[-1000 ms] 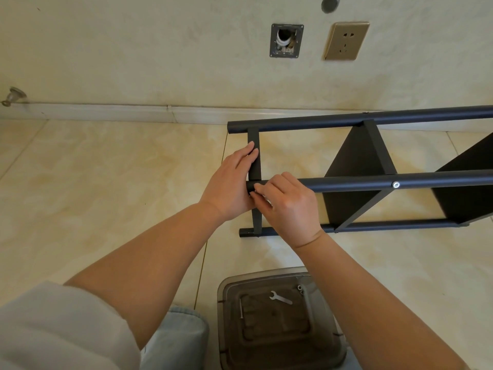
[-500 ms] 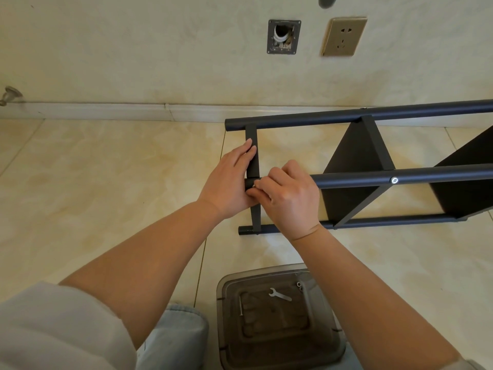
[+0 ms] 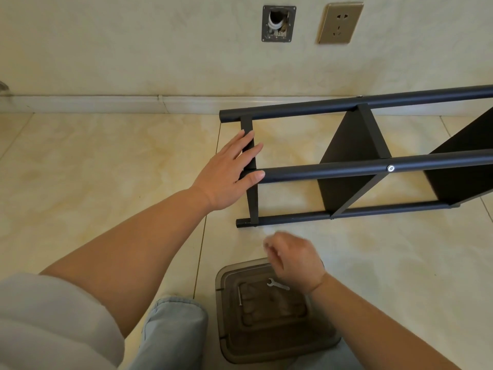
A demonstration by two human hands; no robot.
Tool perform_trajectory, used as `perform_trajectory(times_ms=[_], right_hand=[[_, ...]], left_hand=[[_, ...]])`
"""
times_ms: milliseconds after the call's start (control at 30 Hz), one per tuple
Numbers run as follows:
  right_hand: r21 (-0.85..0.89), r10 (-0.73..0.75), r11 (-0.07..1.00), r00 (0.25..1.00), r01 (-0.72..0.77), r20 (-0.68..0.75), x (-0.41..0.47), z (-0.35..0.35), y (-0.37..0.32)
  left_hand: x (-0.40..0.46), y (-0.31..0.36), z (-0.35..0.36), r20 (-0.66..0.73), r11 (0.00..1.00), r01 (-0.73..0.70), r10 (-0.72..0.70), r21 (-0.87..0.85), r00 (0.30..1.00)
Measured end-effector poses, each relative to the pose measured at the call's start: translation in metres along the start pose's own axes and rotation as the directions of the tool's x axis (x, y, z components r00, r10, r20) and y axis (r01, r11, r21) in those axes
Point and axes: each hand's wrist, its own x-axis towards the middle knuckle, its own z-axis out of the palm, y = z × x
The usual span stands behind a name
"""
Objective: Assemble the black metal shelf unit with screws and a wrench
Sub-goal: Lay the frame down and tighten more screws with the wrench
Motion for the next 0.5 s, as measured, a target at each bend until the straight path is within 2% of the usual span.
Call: perform_trajectory(times_ms=[33,67,100,167,233,300,400,500], right_hand=[[-0.026,0.042,0.999,0.971,-0.037,0.236,-0.007,0.007,-0.004],[-0.084,0.091,0.995,0.895,-0.060,0.437,-0.015,0.016,-0.007],[-0.153,0.138,0.986,0.807,-0.059,0.574,-0.023,0.027,-0.009],[-0.263,0.217,0.965,0.646,-0.027,0.732,-0.032,0.044,-0.013],[-0.306,0.250,0.952,0.561,0.006,0.789,-0.035,0.052,-0.015],[-0.376,0.303,0.926,0.531,0.033,0.791,-0.037,0.056,-0.010],[-0.513,0.382,0.850,0.527,0.123,0.759,-0.039,0.064,0.002],[-0.565,0.442,0.818,0.514,0.104,0.735,-0.041,0.075,0.015]], left_hand=[[0.000,0.001,-0.001,0.005,1.000,0.003,-0.003,-0.003,1.000],[0.000,0.002,-0.001,0.013,1.000,0.008,-0.008,-0.005,1.000],[-0.001,0.002,-0.001,0.019,1.000,0.010,-0.010,-0.007,1.000],[-0.001,0.003,-0.002,0.031,1.000,0.012,-0.012,-0.005,0.999],[-0.001,0.003,-0.002,0.037,1.000,0.020,-0.020,-0.009,0.999],[-0.001,0.003,-0.002,0.036,0.999,0.033,-0.032,-0.022,0.999],[0.000,0.003,-0.002,0.038,0.999,0.041,-0.040,-0.029,0.998],[0.000,0.003,-0.002,0.041,0.998,0.044,-0.042,-0.040,0.998]])
